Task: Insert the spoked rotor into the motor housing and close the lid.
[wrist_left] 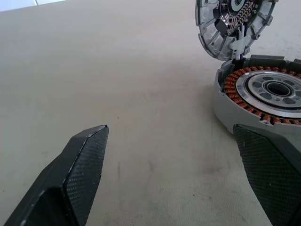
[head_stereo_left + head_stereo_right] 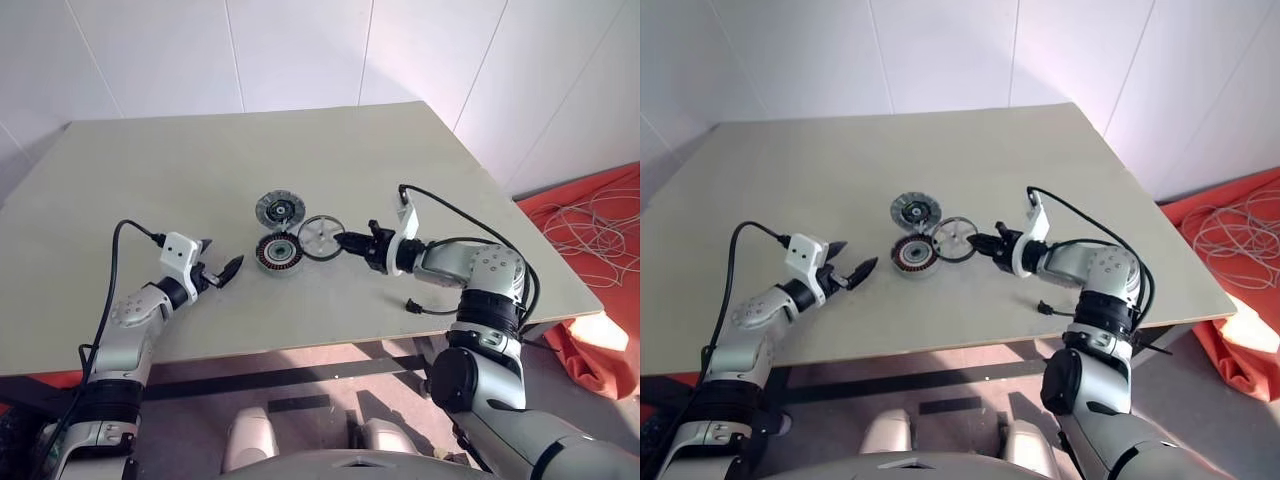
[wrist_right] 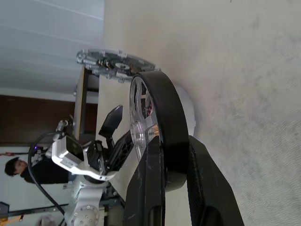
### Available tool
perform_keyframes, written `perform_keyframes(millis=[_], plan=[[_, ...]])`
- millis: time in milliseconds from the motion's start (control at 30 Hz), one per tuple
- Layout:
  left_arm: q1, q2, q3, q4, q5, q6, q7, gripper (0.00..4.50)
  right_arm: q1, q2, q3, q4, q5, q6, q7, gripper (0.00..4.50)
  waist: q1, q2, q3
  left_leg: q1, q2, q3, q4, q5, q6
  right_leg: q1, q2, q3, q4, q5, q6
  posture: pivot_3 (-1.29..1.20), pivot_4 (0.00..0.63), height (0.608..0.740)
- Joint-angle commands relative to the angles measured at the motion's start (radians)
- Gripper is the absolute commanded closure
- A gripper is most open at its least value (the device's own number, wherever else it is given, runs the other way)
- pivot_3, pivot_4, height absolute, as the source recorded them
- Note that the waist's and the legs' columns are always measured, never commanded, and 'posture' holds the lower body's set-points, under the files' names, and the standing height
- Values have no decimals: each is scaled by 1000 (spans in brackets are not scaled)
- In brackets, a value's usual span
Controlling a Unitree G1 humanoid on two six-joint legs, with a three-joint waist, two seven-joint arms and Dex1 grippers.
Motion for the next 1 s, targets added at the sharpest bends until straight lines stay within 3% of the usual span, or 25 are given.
perform_keyframes(millis=[33,333,1000], plan=[[-12,7,11,-11,0,-28,-2,0,-27,47,12,-41,25,22,8,4184,0,0,0,0,0,0,0,0,0,0,0,0,0,0,-1,0,0,740],[11,17,23,-25,-1,-35,1,0,-102,117,12,71,-25,-37,-16,4184,1,0,0,0,0,0,-1,0,0,0,0,0,0,-2,-2,0,0,740],[36,24,30,-53,-3,-28,10,0,-155,135,61,252,-82,-203,11,4184,0,0,0,-1,0,0,-1,0,0,-1,0,0,0,0,0,0,0,740]])
